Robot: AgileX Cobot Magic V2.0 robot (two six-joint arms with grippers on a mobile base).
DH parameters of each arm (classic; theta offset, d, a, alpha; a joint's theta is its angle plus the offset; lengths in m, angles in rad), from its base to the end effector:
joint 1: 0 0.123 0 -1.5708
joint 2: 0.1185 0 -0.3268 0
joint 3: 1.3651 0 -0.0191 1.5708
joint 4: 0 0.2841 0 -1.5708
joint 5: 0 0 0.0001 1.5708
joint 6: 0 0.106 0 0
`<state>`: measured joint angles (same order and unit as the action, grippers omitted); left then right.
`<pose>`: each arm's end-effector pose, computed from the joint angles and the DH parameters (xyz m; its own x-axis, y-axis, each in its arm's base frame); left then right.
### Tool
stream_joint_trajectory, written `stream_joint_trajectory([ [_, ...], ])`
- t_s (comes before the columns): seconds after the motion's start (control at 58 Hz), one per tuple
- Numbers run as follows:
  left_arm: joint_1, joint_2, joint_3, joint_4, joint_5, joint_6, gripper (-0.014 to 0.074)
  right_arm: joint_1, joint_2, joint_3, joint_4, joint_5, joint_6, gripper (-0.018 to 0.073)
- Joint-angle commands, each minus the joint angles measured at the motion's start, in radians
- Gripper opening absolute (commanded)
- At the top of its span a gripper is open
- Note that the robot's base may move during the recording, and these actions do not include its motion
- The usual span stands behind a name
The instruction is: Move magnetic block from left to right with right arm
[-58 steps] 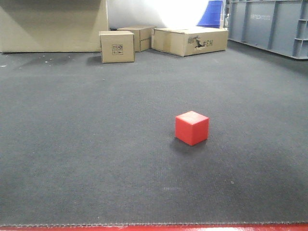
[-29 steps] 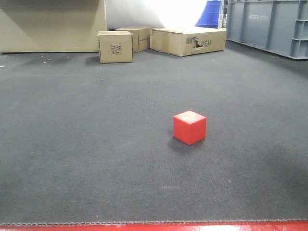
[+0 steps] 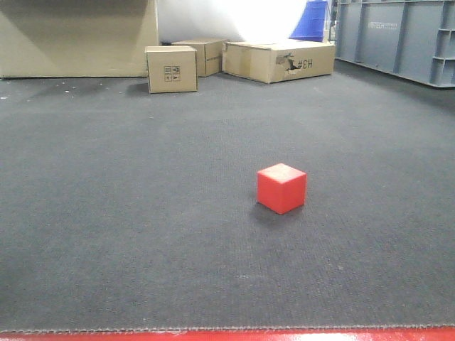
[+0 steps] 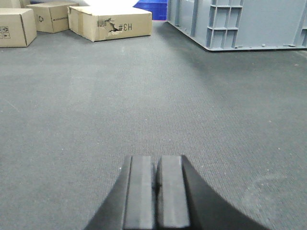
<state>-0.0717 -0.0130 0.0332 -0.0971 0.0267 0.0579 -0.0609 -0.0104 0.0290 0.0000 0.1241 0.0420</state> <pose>0.0629 -0.0048 0.1997 0.0374 -0.0419 -0.9984 0.0757 0.9964 -0.0390 0.0629 -0.0038 0.1908 -0.0528 0.0453 -0.9976 0.0631 0.9971 0.0419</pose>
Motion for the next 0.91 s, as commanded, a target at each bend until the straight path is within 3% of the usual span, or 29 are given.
stream_joint_trajectory([
  [0.0, -0.002, -0.008, 0.007, -0.005, -0.084, -0.006, -0.0126, -0.007, -0.022, 0.001, -0.013, -0.118, -0.008, 0.0056],
  [0.896, -0.002, -0.008, 0.007, -0.005, -0.084, -0.006, -0.0126, -0.007, -0.022, 0.001, -0.013, -0.118, -0.008, 0.0056],
])
